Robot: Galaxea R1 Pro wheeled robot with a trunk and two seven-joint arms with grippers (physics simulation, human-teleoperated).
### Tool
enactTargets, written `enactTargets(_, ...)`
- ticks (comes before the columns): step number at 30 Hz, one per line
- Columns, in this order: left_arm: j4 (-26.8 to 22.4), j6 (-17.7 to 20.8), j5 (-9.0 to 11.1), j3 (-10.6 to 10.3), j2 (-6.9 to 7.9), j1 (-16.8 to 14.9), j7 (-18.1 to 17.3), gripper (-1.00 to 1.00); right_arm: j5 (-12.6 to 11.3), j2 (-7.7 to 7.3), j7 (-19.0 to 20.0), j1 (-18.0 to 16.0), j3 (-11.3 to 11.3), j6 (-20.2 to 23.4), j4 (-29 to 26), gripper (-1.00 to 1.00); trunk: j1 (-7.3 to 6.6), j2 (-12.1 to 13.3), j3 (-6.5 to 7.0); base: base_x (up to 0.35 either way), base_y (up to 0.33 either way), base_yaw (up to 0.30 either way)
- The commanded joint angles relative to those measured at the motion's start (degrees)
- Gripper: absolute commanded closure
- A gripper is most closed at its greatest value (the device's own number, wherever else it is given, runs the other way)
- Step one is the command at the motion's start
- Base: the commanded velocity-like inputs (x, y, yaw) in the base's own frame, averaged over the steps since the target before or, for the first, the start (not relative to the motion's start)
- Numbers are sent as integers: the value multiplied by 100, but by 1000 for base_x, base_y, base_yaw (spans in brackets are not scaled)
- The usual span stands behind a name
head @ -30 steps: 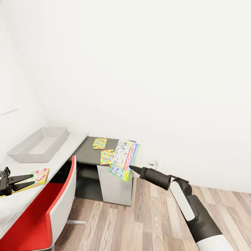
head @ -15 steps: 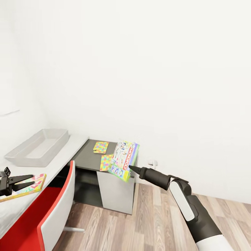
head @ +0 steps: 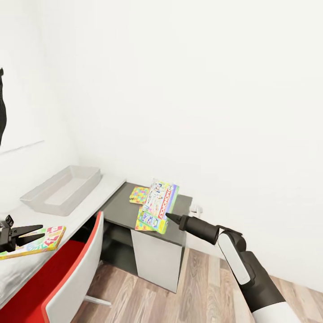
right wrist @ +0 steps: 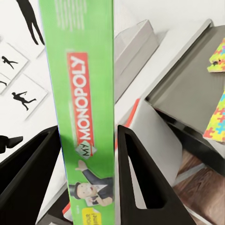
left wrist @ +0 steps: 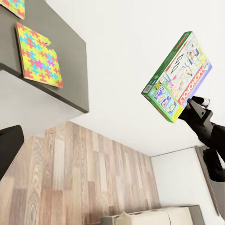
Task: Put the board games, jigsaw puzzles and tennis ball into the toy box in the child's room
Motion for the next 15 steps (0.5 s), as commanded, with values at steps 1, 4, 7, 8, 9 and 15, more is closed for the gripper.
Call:
enactTargets(1,1,60,-7,-3,0,-8,-25,-100,-58,-4,-2,-5,1,35,-6,100,6,-13,-13,256,-116,283)
enactTargets(4,-3,60,-7,-3,0,-8,-25,-100,-58,-3,-6,-5,2,37,-47,100,6,-13,-12,255,-51,283)
enactTargets(7,1,60,-7,-3,0,-8,-25,-100,-58,-4,-9,-5,0,53,-107,100,6,-13,-12,255,-12,283)
enactTargets(8,1,60,-7,-3,0,-8,-25,-100,-58,-4,-9,-5,0,55,-112,100,6,-13,-12,254,9,283)
enactTargets(9,1,60,-7,-3,0,-8,-25,-100,-58,-4,-9,-5,1,57,-118,100,6,-13,-12,248,36,283)
enactTargets(15,0,62,-7,-4,0,-8,-25,-100,-58,-4,-10,-5,2,69,-129,100,6,-13,-12,172,31,283)
